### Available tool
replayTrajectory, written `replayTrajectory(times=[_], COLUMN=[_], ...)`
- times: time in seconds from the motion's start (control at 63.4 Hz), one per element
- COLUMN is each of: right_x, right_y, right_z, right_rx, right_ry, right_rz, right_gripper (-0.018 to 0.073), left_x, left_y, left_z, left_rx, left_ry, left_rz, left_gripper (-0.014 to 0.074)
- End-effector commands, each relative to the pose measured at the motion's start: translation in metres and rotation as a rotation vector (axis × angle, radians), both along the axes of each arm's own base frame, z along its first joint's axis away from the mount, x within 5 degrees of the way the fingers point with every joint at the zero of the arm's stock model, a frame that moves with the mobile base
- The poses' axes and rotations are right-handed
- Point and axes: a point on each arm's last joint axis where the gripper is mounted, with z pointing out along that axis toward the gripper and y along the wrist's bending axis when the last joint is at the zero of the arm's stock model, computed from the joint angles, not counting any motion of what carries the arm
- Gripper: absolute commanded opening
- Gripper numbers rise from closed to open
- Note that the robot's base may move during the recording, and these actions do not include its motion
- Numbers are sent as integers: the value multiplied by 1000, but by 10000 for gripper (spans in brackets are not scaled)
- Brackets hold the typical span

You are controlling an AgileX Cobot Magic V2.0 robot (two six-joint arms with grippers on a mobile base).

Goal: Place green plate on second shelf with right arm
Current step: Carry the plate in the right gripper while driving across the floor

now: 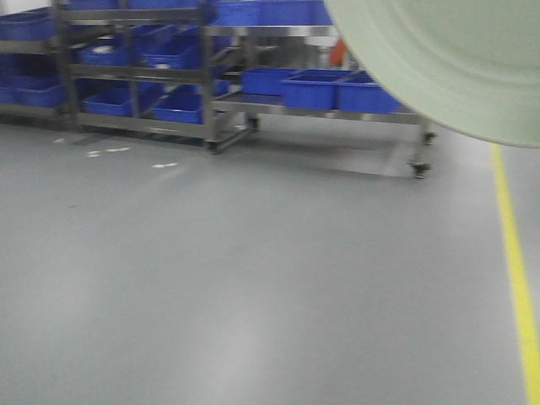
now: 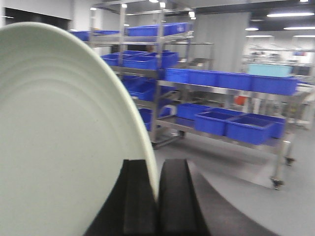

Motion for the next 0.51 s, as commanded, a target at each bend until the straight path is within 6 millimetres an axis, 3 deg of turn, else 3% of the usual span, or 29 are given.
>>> replayTrajectory(times=[0.0,0.489], right_x=[-5,-5], right_y=[-1,-1], right_z=[21,21], right_rx=[44,44], right_ry=[-145,-145], right_rz=[8,8], right_gripper=[56,56], left_x=[0,0], left_y=[0,0], left_z=[-6,-6], left_rx=[-15,-15], left_ry=[-53,-53], left_rz=[-6,-6], left_gripper=[130,130])
